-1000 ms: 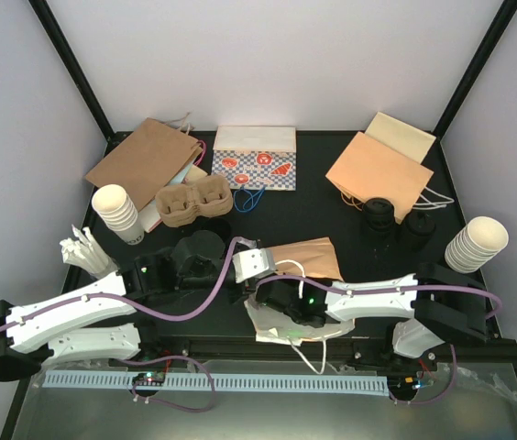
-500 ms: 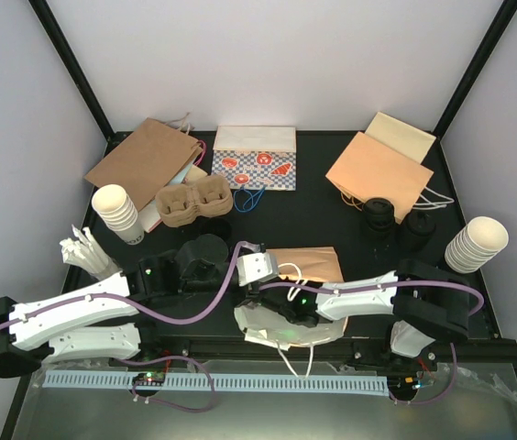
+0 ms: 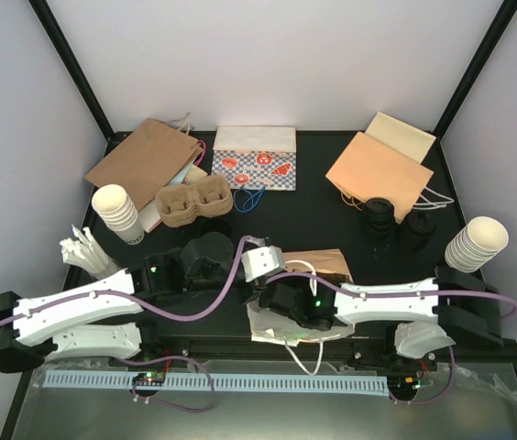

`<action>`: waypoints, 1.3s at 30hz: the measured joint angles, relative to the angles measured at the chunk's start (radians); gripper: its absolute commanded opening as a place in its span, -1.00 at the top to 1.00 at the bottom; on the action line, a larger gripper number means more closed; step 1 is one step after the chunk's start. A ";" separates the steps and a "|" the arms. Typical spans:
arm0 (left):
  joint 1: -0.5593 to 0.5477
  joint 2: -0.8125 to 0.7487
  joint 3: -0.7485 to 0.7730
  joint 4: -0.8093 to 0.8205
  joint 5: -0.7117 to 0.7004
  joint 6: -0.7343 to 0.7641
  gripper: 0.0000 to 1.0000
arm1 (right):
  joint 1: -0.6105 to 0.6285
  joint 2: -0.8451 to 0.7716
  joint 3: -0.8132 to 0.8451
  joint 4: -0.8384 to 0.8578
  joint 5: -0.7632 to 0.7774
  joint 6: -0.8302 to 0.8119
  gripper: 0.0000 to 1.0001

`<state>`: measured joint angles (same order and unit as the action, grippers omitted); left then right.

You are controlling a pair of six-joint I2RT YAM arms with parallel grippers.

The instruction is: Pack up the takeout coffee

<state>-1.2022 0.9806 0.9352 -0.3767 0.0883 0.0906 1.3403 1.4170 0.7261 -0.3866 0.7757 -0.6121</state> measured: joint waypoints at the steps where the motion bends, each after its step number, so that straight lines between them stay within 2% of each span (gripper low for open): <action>1: 0.000 0.014 0.015 -0.006 -0.009 -0.002 0.97 | 0.003 -0.015 0.004 -0.019 0.000 0.007 0.98; 8: 0.025 0.092 0.109 -0.053 -0.039 -0.020 0.97 | 0.010 -0.213 0.053 -0.117 -0.033 0.050 0.98; 13: 0.117 0.122 0.163 -0.055 -0.015 -0.064 0.97 | 0.004 -0.351 0.120 -0.151 -0.075 0.056 0.98; 17: 0.165 0.166 0.209 -0.082 0.005 -0.094 0.97 | -0.049 -0.402 0.183 -0.160 -0.092 0.072 0.98; 23: 0.232 0.213 0.262 -0.121 0.033 -0.149 0.97 | -0.154 -0.422 0.314 -0.177 -0.130 0.119 0.98; 30: 0.309 0.313 0.362 -0.175 0.082 -0.224 0.97 | -0.267 -0.469 0.427 -0.115 -0.204 0.220 0.98; 35: 0.338 0.398 0.430 -0.215 0.105 -0.257 0.97 | -0.341 -0.430 0.485 -0.044 -0.099 0.338 0.97; 39: 0.368 0.468 0.503 -0.254 0.121 -0.296 0.97 | -0.480 -0.297 0.690 -0.140 -0.053 0.512 0.88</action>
<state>-0.8345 1.4487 1.4384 -0.6304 0.2092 -0.2050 0.8608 1.1198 1.4166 -0.5270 0.7231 -0.1005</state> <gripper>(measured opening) 0.017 0.027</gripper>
